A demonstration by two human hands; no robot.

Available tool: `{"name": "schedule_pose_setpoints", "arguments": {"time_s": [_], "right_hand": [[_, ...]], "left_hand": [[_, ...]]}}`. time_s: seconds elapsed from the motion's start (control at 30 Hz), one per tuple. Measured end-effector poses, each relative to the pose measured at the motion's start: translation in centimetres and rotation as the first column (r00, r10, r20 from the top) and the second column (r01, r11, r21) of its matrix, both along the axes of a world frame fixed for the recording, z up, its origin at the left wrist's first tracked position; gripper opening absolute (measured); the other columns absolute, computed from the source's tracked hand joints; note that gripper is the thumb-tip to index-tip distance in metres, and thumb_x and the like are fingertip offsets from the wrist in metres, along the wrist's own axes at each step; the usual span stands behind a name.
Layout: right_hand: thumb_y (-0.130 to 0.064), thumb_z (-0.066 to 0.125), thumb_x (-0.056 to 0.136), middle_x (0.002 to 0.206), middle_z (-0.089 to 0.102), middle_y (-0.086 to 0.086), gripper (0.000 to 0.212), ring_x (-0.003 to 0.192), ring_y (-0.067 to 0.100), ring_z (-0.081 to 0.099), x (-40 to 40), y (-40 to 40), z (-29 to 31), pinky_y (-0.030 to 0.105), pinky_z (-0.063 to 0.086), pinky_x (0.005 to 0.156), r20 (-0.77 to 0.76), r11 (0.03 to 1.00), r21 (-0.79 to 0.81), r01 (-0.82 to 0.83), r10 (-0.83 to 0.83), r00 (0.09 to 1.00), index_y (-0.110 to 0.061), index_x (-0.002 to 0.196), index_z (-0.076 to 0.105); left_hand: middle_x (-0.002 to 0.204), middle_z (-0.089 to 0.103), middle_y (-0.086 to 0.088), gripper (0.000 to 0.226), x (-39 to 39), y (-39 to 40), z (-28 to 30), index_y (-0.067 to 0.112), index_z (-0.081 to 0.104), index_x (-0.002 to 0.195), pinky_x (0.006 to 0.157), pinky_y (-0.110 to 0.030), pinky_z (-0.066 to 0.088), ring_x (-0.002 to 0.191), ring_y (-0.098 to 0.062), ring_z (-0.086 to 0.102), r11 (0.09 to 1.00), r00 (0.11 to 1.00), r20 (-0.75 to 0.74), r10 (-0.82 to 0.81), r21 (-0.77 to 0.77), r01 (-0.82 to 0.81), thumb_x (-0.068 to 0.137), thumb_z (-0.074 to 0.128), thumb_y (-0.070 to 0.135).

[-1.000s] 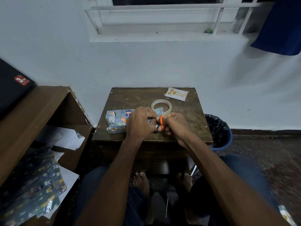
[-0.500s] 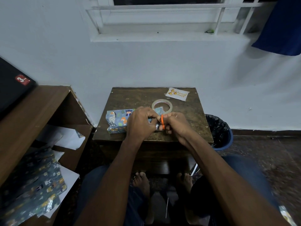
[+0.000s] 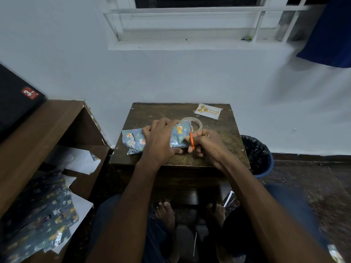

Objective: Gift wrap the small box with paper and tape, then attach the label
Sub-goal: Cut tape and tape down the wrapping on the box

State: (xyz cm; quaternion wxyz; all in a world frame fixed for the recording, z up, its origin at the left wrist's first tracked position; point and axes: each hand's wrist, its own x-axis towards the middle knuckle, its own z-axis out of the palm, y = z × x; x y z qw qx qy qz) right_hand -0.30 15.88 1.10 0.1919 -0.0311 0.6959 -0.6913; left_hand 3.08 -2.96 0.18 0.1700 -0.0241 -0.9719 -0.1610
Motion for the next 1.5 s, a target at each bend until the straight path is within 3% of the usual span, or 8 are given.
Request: {"name": "schedule_pose_setpoints", "arguments": {"time_s": [0.17,0.37,0.47,0.53,0.67,0.87,1.07,1.5], "right_hand": [[-0.021,0.083,0.088,0.076,0.074,0.020,0.036,0.051,0.014,0.048,0.7,0.5,0.3,0.027,0.037,0.048,-0.047,0.999,0.045,-0.023,0.025,0.999,0.001,0.110,0.063],[-0.025,0.081,0.088,0.075,0.075,0.019,0.030,0.052,0.013,0.049,1.5,1.5,0.9,0.025,0.039,0.048,-0.052,0.994,0.099,-0.047,0.052,0.997,-0.004,0.104,0.065],[-0.029,0.078,0.091,0.076,0.074,0.019,0.031,0.054,0.014,0.050,1.9,1.6,0.9,0.026,0.040,0.050,-0.042,0.991,0.112,-0.071,0.077,0.996,-0.004,0.104,0.065],[-0.030,0.077,0.091,0.076,0.075,0.019,0.031,0.056,0.015,0.051,2.3,1.6,0.7,0.027,0.040,0.050,-0.041,0.990,0.118,-0.078,0.084,0.996,-0.005,0.104,0.064],[-0.032,0.078,0.091,0.077,0.075,0.021,0.031,0.055,0.014,0.050,2.9,1.6,0.7,0.027,0.039,0.049,-0.034,0.993,0.097,-0.066,0.069,0.997,-0.006,0.101,0.065],[-0.027,0.074,0.093,0.078,0.074,0.024,0.022,0.052,0.015,0.049,3.4,1.0,0.6,0.027,0.038,0.049,-0.027,0.997,0.063,-0.035,0.037,0.999,-0.009,0.097,0.062],[-0.028,0.075,0.093,0.073,0.073,0.022,0.023,0.047,0.013,0.045,3.6,0.9,1.4,0.025,0.035,0.046,-0.005,0.999,0.033,-0.006,0.006,1.000,-0.011,0.092,0.059],[-0.025,0.077,0.090,0.071,0.071,0.022,0.024,0.045,0.016,0.040,3.7,0.8,1.8,0.023,0.033,0.043,0.059,1.000,0.004,-0.016,0.016,0.998,-0.012,0.082,0.058]], "left_hand": [[0.143,0.030,0.007,0.113,0.2,1.2,-0.1,0.042,0.036,0.156,0.096,-0.039,0.020,0.130,-0.017,0.025,1.000,1.000,-0.026,-0.005,-0.026,0.005,0.060,0.094,0.059],[0.144,0.046,0.008,0.061,0.5,1.2,0.0,0.038,0.055,0.147,0.094,-0.039,0.021,0.128,-0.018,0.035,0.999,0.992,-0.114,-0.045,-0.024,0.043,0.091,0.064,0.059],[0.129,0.061,0.012,0.035,0.5,1.3,0.1,0.037,0.073,0.129,0.088,-0.033,0.016,0.119,-0.016,0.046,0.999,0.974,-0.222,-0.037,0.022,0.043,0.094,0.073,0.043],[0.116,0.067,0.013,0.029,0.4,1.5,0.1,0.034,0.079,0.117,0.087,-0.035,0.023,0.111,-0.017,0.052,0.996,0.966,-0.260,-0.020,0.077,0.041,0.088,0.082,0.036],[0.104,0.070,0.013,0.026,0.2,1.5,0.1,0.029,0.083,0.104,0.084,-0.041,0.040,0.101,-0.017,0.057,0.980,0.960,-0.279,-0.037,0.179,0.089,0.079,0.091,0.027],[0.100,0.073,0.011,0.020,0.2,1.7,-0.2,0.024,0.085,0.096,0.082,-0.035,0.037,0.099,-0.017,0.058,0.970,0.947,-0.319,-0.037,0.216,0.110,0.077,0.092,0.019],[0.101,0.073,0.013,0.023,0.4,1.8,-0.1,0.026,0.085,0.099,0.083,-0.040,0.042,0.099,-0.017,0.059,0.966,0.945,-0.323,-0.053,0.223,0.130,0.078,0.091,0.019],[0.092,0.074,0.015,0.014,0.2,1.7,-0.5,0.029,0.084,0.083,0.078,-0.046,0.047,0.092,-0.018,0.059,0.966,0.945,-0.324,-0.047,0.225,0.125,0.084,0.087,0.015]]}}
